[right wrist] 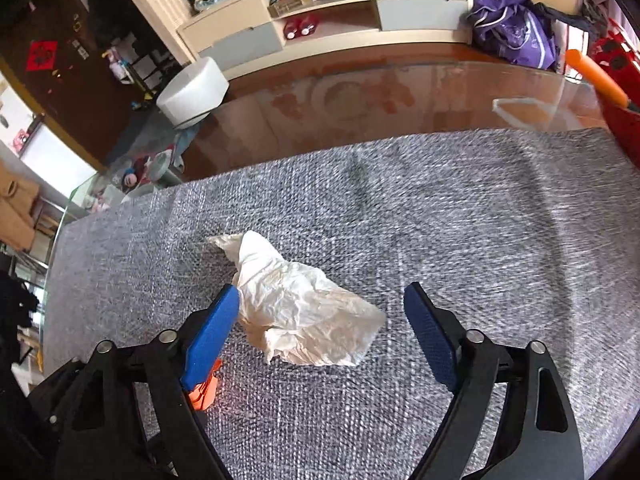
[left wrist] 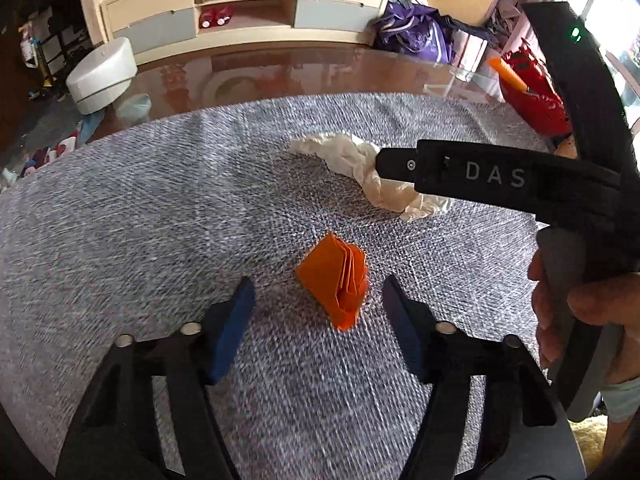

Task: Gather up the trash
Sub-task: 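Grasp the orange folded paper with the left tool while the right tool grasps the white tissue, then carry the orange paper and tissue down to the bin with both tools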

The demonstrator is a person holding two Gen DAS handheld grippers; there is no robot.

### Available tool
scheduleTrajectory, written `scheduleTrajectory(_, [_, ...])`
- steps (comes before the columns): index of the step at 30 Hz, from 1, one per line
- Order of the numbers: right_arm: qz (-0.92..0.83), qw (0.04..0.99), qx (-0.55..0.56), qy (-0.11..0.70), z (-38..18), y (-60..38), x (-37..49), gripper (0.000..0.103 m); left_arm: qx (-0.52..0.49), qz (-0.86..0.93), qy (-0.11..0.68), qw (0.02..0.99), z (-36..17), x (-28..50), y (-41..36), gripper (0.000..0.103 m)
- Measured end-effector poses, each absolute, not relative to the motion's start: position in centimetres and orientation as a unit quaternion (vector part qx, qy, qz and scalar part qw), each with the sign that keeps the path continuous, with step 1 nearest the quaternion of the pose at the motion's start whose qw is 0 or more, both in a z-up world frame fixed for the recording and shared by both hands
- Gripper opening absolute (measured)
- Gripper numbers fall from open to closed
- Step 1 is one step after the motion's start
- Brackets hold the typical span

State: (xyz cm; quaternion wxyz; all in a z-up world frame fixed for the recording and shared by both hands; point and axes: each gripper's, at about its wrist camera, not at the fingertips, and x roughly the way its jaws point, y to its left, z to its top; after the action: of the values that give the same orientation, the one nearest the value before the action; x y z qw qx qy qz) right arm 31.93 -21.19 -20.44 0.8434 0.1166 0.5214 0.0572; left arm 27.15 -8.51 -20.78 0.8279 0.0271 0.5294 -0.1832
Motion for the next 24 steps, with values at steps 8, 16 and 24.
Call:
scheduleTrajectory(8, [0.069,0.847,0.086,0.520,-20.9,-20.4,32.1,0.025,0.031,-0.195,0.526,0.827,-21.1,27.6,-8.4,0.032])
scheduleTrajectory(16, [0.077,0.853,0.090,0.508,-18.6,-20.3,30.9,0.013,0.032,-0.193,0.511,0.837,-18.8,26.9,-7.6,0.014])
scheduleTrajectory(24, [0.089,0.877,0.094,0.464,-11.6,-20.3,27.3,0.013,0.032,-0.179,0.470,0.864,-12.9,23.8,-5.8,0.012])
